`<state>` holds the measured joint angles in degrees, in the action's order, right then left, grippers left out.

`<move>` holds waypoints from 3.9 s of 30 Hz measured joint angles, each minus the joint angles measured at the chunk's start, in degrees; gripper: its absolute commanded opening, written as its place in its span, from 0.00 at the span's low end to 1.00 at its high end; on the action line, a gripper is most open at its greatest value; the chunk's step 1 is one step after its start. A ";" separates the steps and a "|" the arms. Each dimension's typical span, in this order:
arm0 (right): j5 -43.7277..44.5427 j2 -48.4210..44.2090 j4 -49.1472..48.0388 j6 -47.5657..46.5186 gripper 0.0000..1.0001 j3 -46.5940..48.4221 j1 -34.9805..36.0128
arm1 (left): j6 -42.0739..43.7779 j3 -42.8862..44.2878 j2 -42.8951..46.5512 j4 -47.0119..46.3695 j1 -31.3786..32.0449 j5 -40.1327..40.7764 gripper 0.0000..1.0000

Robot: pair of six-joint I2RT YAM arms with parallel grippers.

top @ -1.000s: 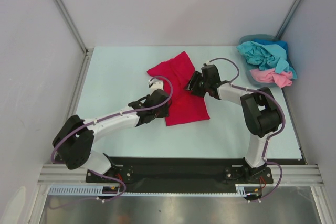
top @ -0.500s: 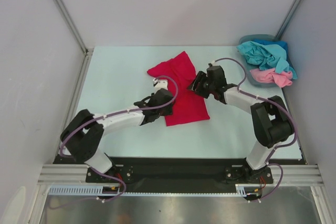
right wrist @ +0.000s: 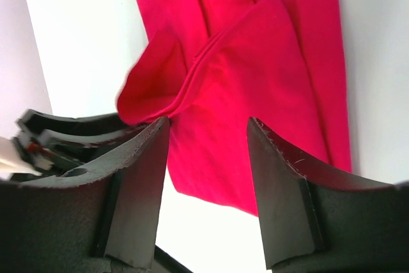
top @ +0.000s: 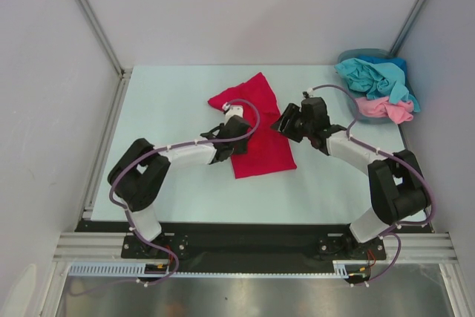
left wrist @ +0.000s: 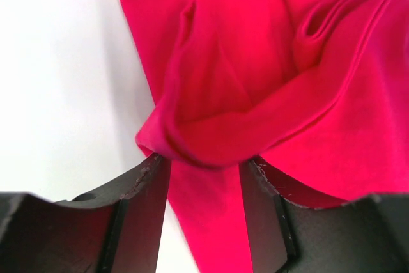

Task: Fold and stack the t-shirts
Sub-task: Fold the tshirt

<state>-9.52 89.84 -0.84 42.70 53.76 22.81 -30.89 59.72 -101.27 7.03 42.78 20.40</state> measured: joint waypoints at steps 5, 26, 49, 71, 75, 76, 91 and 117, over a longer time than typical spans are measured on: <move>-0.11 0.00 -0.37 0.07 0.55 -0.94 -0.02 | 1.07 1.51 0.00 -0.02 -0.39 0.39 0.52; 0.02 -23.80 0.15 -0.17 0.54 -18.99 -3.63 | 2.97 14.19 -11.54 1.90 -5.05 0.33 0.52; -3.04 -21.14 -3.23 -1.40 0.62 -28.79 -6.93 | -7.34 -21.29 17.68 -3.19 0.02 -4.00 0.53; -9.94 -14.29 -27.04 3.54 0.68 -38.51 -11.19 | -16.87 -36.30 16.39 -34.69 0.35 -15.04 0.52; -10.54 -12.17 -30.21 4.52 0.68 -38.53 -11.02 | -17.77 -36.33 14.84 -37.33 1.01 -15.76 0.52; -10.49 -11.82 -30.75 4.74 0.68 -38.53 -10.78 | -18.01 -36.26 14.47 -37.88 1.16 -15.98 0.52; -9.25 -4.59 -35.85 6.71 0.09 -37.03 -5.95 | -18.34 -34.86 13.18 -37.62 2.27 -16.06 0.50; -4.17 -4.48 -33.20 9.86 0.00 -35.91 4.85 | -17.57 -32.68 23.52 -17.94 4.11 -10.95 0.00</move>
<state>-13.69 85.36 -34.04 52.56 17.85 27.66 -48.47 27.05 -77.76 -10.92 46.89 9.45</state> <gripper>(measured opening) 0.036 0.037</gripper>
